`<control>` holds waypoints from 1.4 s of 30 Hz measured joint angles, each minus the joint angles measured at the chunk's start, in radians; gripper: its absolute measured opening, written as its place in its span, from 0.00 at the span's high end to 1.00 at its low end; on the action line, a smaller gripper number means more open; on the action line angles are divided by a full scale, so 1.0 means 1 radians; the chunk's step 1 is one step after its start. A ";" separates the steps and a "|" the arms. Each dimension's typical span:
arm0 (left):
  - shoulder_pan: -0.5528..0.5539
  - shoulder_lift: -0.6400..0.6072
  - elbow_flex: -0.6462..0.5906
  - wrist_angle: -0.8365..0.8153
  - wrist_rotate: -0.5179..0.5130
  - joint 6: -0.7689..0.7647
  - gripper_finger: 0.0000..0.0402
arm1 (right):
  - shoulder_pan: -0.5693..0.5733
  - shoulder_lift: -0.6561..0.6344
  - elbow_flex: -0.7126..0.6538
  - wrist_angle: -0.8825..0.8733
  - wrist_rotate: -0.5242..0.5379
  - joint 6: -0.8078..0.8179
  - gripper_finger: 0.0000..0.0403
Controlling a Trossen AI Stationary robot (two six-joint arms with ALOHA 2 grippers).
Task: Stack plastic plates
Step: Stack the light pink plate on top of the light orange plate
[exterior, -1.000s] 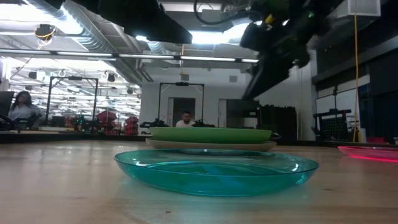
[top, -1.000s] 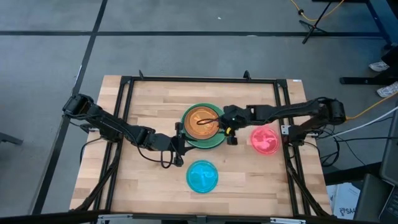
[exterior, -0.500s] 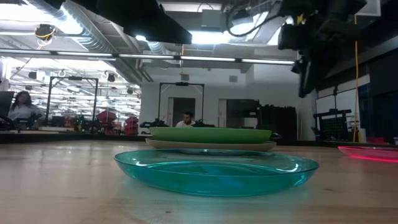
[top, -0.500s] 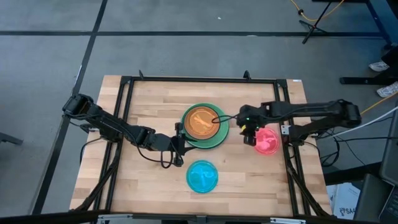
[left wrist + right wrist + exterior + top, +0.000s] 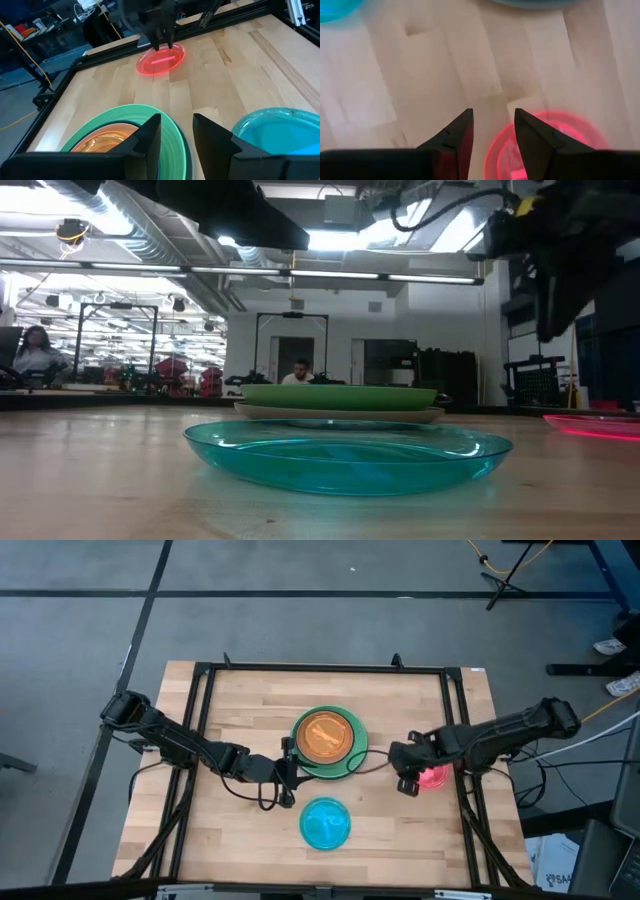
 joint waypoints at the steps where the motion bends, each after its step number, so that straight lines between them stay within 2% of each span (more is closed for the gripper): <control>1: 0.000 0.000 0.000 0.000 0.000 0.000 0.73 | 0.016 0.006 0.000 -0.015 0.009 0.043 0.66; 7: 0.000 0.000 0.000 0.004 0.000 0.000 0.73 | 0.089 0.078 0.000 -0.044 0.072 0.250 0.66; 12: 0.000 0.000 0.000 0.004 0.000 0.000 0.73 | 0.095 0.158 0.000 -0.070 0.109 0.312 0.66; 29: 0.000 0.000 0.000 0.004 0.000 -0.001 0.73 | 0.095 0.356 0.000 -0.060 0.114 0.402 0.66; 42: 0.000 0.000 0.000 0.005 0.000 -0.001 0.73 | 0.053 0.447 0.001 -0.063 0.152 0.376 0.67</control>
